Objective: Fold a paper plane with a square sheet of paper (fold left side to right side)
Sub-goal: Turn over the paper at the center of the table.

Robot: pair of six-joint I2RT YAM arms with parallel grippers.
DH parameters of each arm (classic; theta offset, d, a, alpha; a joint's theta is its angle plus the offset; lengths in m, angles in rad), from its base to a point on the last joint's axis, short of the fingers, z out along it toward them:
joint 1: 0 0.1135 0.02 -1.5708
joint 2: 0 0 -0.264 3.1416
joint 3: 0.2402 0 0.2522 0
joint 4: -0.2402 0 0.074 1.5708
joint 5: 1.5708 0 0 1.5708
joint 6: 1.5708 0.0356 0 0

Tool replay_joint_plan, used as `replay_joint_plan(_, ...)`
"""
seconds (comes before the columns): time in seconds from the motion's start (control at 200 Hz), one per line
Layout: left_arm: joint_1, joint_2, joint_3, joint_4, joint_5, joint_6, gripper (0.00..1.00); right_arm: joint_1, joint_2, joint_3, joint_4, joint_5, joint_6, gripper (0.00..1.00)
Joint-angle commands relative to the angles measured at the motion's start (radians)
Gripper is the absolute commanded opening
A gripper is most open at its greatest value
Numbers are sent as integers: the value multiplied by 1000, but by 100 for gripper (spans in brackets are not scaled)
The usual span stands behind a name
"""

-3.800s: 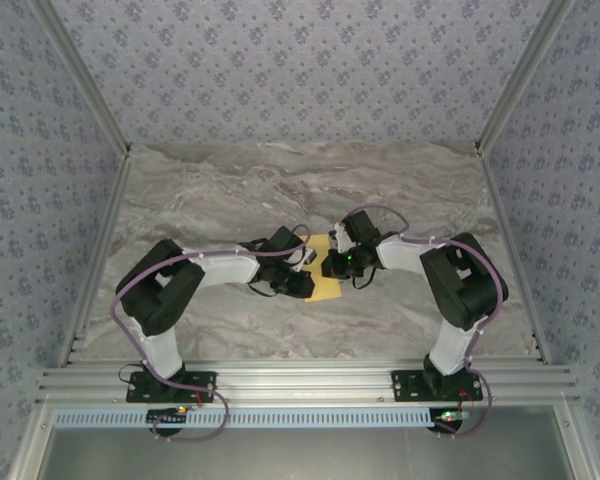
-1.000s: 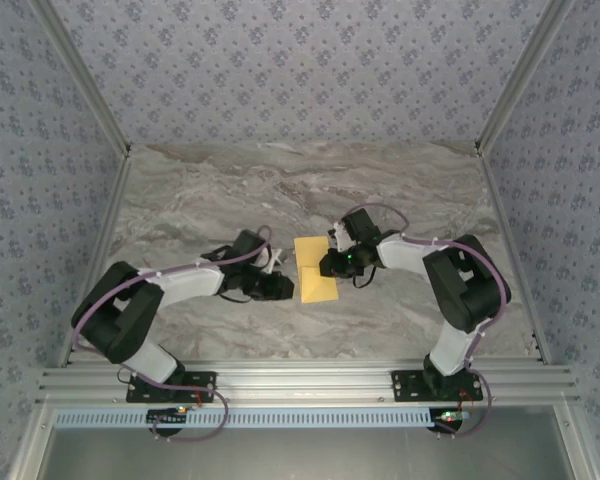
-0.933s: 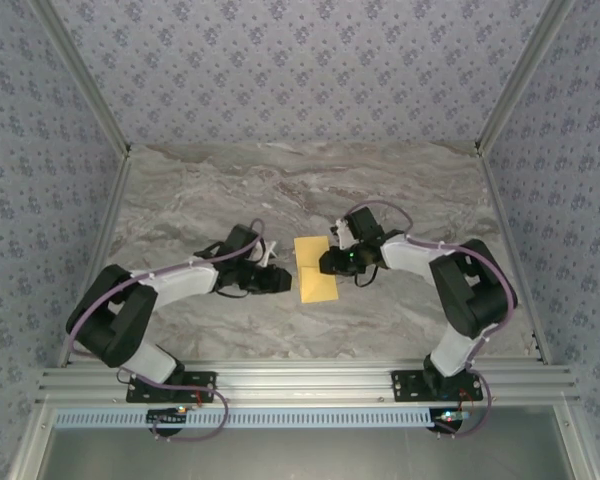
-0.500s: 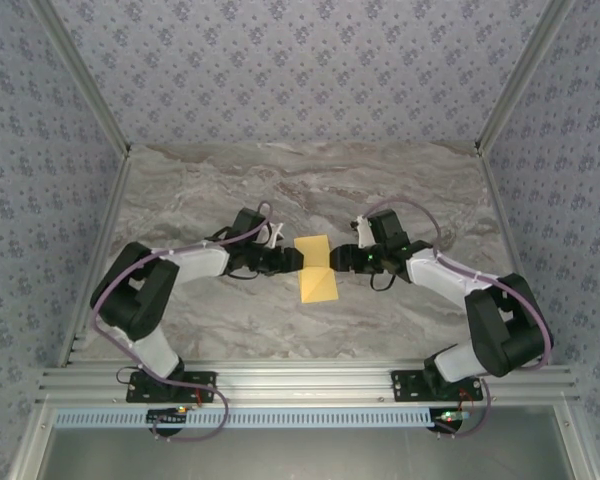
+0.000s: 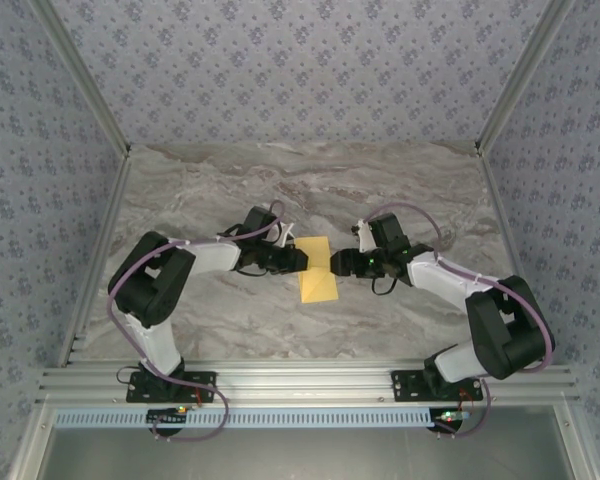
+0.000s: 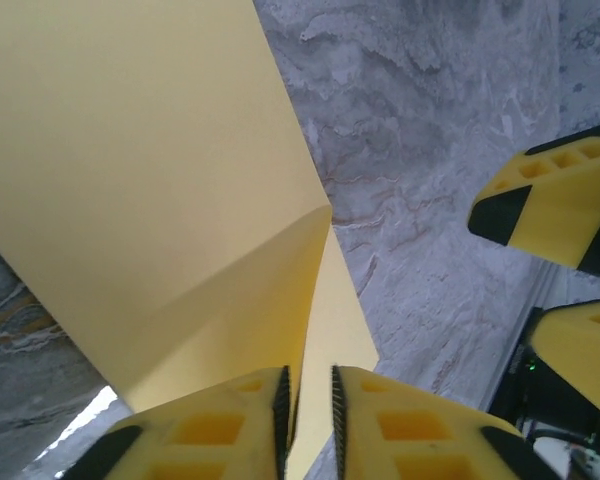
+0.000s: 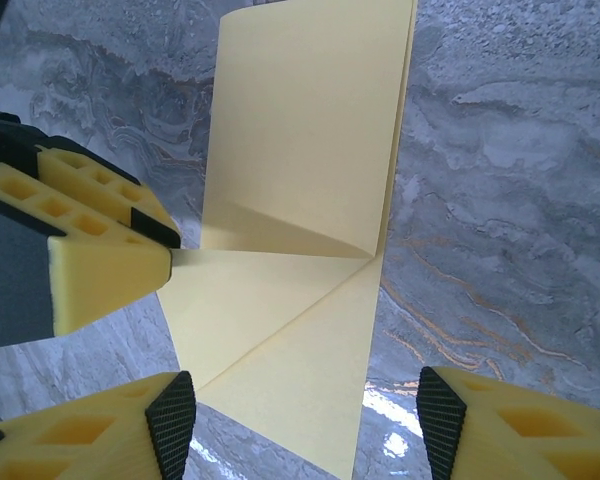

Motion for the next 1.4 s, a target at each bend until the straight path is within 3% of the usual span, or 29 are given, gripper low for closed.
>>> replay_joint_plan(0.0, -1, -30, 14, -46, -29, 40, 14, 5, 15, 0, 19, -31, 15, 66)
replay_joint_plan(0.105, -2, -63, 1, -68, -58, 56, 8, 13, 47, 8, 46, -51, 29, 68)
replay_joint_plan(0.485, 2, -103, -29, -75, -90, 55, 7, 64, 185, 63, 159, -118, 84, 67)
replay_joint_plan(0.824, 15, -117, -51, -74, -110, 52, 8, 77, 289, 119, 231, -178, 123, 46)
replay_joint_plan(0.924, 20, -124, -60, -73, -113, 50, 10, 79, 298, 127, 240, -189, 123, 34)
replay_joint_plan(1.049, 43, -163, -82, -65, -122, 41, 24, 68, 285, 135, 230, -193, 105, 11)
replay_joint_plan(1.119, 64, -211, -106, -48, -123, 26, 38, 46, 258, 131, 233, -203, 100, 3)
replay_joint_plan(1.359, 186, -478, -234, 122, -103, -171, 96, -82, 62, 136, 305, -341, 117, 1)
replay_joint_plan(1.394, 199, -518, -244, 162, -89, -211, 98, -99, 34, 140, 325, -368, 131, 0)
